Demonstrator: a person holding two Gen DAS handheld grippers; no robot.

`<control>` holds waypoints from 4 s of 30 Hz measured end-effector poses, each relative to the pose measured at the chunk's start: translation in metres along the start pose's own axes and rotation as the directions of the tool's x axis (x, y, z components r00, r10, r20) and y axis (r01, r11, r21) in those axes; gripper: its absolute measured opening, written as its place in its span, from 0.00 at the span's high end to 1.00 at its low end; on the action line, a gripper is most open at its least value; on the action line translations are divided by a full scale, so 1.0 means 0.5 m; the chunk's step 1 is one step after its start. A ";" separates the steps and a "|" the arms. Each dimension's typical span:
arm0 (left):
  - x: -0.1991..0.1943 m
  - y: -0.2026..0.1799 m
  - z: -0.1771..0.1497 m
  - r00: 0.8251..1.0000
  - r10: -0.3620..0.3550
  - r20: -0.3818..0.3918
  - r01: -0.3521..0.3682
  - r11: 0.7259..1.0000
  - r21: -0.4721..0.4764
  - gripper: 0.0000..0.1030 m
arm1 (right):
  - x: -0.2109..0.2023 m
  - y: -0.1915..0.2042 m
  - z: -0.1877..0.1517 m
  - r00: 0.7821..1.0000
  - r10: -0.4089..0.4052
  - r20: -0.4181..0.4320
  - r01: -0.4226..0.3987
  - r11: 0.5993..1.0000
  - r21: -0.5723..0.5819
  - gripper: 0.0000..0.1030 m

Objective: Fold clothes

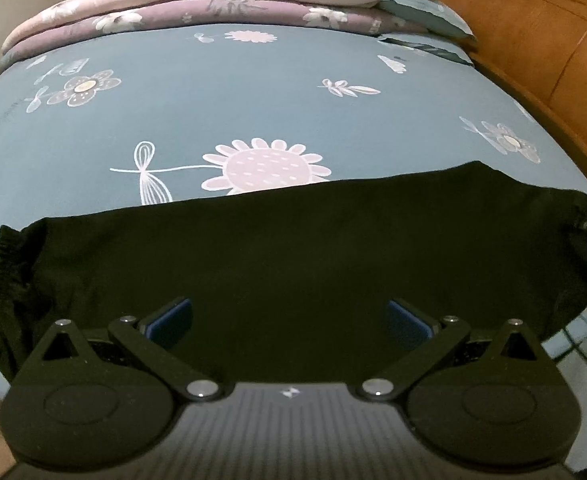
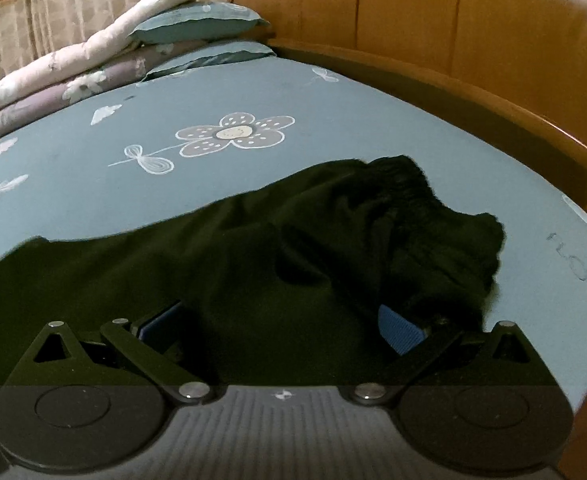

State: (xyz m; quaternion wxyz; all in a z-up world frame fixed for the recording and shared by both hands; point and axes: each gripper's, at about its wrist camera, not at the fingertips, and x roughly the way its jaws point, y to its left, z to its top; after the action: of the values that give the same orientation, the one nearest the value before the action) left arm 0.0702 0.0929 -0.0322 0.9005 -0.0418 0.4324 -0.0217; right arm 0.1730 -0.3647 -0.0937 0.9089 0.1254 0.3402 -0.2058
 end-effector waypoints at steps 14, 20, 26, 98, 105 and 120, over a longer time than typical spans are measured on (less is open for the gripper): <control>0.004 0.058 -0.034 1.000 0.005 0.025 -0.003 0.998 -0.066 0.01 | 0.007 0.122 -0.054 1.000 0.014 -0.019 -0.018 0.964 -0.266 0.00; 0.011 0.099 -0.055 0.999 -0.002 0.040 0.006 0.996 -0.094 0.01 | -0.037 0.103 -0.053 0.997 0.017 -0.071 -0.031 0.979 -0.204 0.00; 0.034 0.127 -0.059 0.998 -0.038 0.051 0.044 0.991 -0.126 0.01 | -0.064 0.132 -0.115 0.983 0.151 -0.109 -0.176 0.940 -0.291 0.00; -0.078 0.524 -0.178 0.934 -0.067 0.352 0.301 0.678 -0.671 0.01 | -0.084 0.138 -0.160 0.977 0.209 -0.036 -0.208 0.916 -0.344 0.00; -0.005 0.555 -0.219 0.912 -0.150 0.381 0.391 0.592 -0.705 0.01 | -0.102 0.151 -0.156 0.977 0.195 -0.092 -0.215 0.907 -0.363 0.00; 0.033 0.574 -0.208 0.889 -0.230 0.396 0.453 0.573 -0.683 0.01 | -0.219 0.297 -0.140 0.952 0.305 -0.022 -0.269 0.800 -0.536 0.00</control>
State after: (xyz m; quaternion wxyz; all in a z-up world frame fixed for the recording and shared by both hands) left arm 0.0003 0.3714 -0.1365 0.8252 -0.5011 0.2606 -0.0077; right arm 0.1266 -0.1762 -0.0591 0.9389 -0.0888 0.3308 0.0328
